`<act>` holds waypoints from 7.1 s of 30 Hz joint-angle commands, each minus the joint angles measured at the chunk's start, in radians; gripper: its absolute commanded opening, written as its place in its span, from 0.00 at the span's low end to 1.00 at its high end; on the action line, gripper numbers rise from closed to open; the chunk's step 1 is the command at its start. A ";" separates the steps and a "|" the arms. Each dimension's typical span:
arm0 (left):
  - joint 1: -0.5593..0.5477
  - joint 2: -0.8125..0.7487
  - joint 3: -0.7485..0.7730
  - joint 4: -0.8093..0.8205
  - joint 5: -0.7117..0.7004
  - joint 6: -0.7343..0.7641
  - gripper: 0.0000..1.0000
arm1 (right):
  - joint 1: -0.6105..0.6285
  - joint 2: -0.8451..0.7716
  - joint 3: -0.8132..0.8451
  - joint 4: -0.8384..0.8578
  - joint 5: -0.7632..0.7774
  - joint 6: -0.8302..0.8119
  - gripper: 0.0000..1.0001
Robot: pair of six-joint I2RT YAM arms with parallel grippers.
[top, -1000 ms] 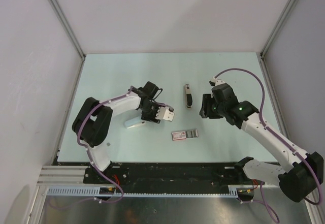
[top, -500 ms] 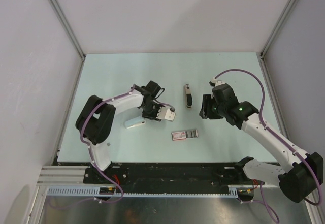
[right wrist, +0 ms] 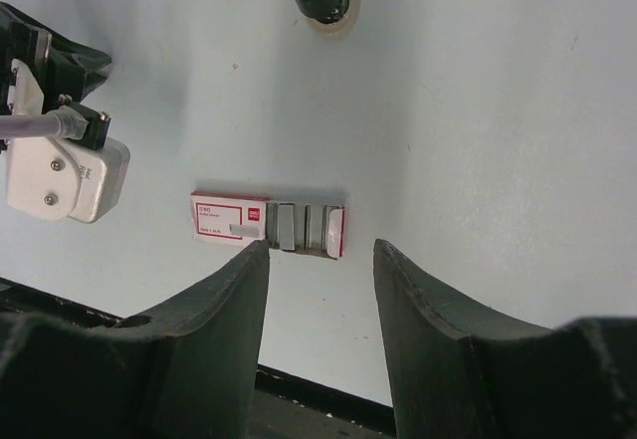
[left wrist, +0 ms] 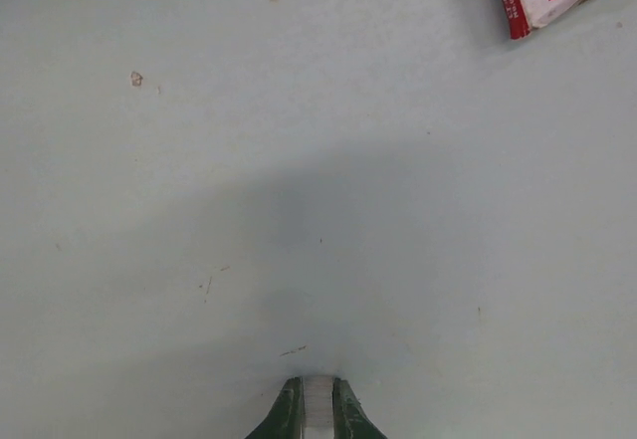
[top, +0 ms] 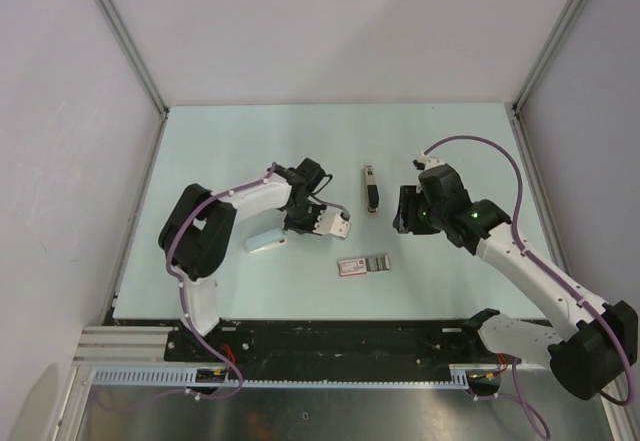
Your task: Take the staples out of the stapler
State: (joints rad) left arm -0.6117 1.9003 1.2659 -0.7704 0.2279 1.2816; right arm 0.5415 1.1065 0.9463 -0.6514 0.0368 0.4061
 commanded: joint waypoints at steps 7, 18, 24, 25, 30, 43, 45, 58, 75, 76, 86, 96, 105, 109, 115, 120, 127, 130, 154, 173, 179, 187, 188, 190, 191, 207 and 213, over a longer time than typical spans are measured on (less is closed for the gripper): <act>-0.010 0.047 0.014 -0.033 -0.014 -0.047 0.14 | -0.009 -0.047 0.000 0.021 -0.007 -0.016 0.52; 0.006 -0.094 0.219 -0.041 0.321 -0.317 0.05 | -0.038 -0.069 0.000 0.053 -0.054 -0.025 0.52; 0.039 -0.154 0.447 -0.039 0.694 -0.612 0.08 | -0.075 -0.176 0.000 0.152 -0.190 -0.032 0.54; 0.045 -0.154 0.488 -0.038 0.754 -0.661 0.08 | -0.081 -0.199 0.000 0.181 -0.231 -0.033 0.55; 0.072 -0.104 0.688 -0.028 1.037 -0.912 0.09 | -0.106 -0.295 0.002 0.344 -0.440 -0.022 0.65; 0.019 -0.039 0.988 0.318 0.989 -1.655 0.10 | -0.129 -0.314 0.038 0.695 -0.572 0.135 0.70; 0.024 -0.055 0.949 0.443 0.949 -1.775 0.10 | -0.130 -0.310 0.052 0.700 -0.576 0.135 0.70; 0.027 -0.220 0.423 1.203 0.941 -2.312 0.13 | -0.151 -0.296 0.075 0.759 -0.584 0.194 0.69; 0.011 -0.253 0.298 1.268 0.949 -2.321 0.14 | -0.157 -0.222 0.075 0.828 -0.580 0.269 0.56; 0.010 -0.253 0.294 1.270 0.949 -2.320 0.14 | -0.158 -0.221 0.075 0.833 -0.583 0.270 0.55; 0.006 -0.248 0.287 1.284 0.939 -2.315 0.15 | -0.154 -0.198 0.075 0.854 -0.603 0.293 0.45; 0.004 -0.241 0.298 1.300 0.935 -2.321 0.15 | -0.152 -0.194 0.075 0.824 -0.604 0.290 0.41; 0.004 -0.239 0.312 1.307 0.927 -2.314 0.15 | -0.150 -0.200 0.075 0.809 -0.606 0.283 0.41; 0.004 -0.234 0.317 1.308 0.923 -2.314 0.15 | -0.153 -0.205 0.075 0.808 -0.604 0.279 0.40; 0.004 -0.234 0.317 1.307 0.921 -2.312 0.15 | -0.153 -0.207 0.075 0.806 -0.598 0.279 0.32; 0.005 -0.241 0.299 1.307 0.920 -2.303 0.15 | -0.153 -0.205 0.075 0.808 -0.587 0.281 0.19; -0.001 -0.249 0.273 1.308 0.922 -2.283 0.30 | -0.152 -0.210 0.075 0.792 -0.576 0.272 0.11; 0.006 -0.254 0.268 1.309 0.913 -2.267 0.55 | -0.153 -0.216 0.075 0.752 -0.568 0.253 0.10; 0.141 -0.389 -0.025 0.450 0.221 -1.137 0.87 | 0.143 -0.056 -0.077 0.066 0.084 0.114 0.09; -0.009 -0.421 -0.192 0.423 0.102 -0.939 0.76 | 0.317 0.245 -0.136 0.195 0.204 0.169 0.08; -0.018 -0.430 -0.202 0.422 0.106 -0.943 0.75 | 0.317 0.295 -0.143 0.208 0.200 0.168 0.08; -0.031 -0.432 -0.203 0.422 0.105 -0.947 0.74 | 0.317 0.310 -0.159 0.219 0.195 0.166 0.08; -0.033 -0.432 -0.203 0.421 0.104 -0.947 0.74 | 0.317 0.312 -0.160 0.220 0.193 0.165 0.08; -0.036 -0.433 -0.202 0.422 0.104 -0.947 0.73 | 0.317 0.317 -0.162 0.222 0.190 0.164 0.08; -0.038 -0.433 -0.203 0.420 0.102 -0.946 0.73 | 0.317 0.320 -0.164 0.223 0.188 0.164 0.08; -0.059 -0.444 -0.208 0.421 0.087 -0.935 0.73 | 0.317 0.334 -0.169 0.226 0.180 0.159 0.10; -0.063 -0.447 -0.210 0.421 0.081 -0.929 0.73 | 0.317 0.338 -0.170 0.219 0.180 0.159 0.11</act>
State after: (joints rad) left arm -0.6640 1.5021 1.0592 -0.3584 0.3023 0.2893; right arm 0.8536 1.4364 0.7826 -0.4416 0.2024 0.5575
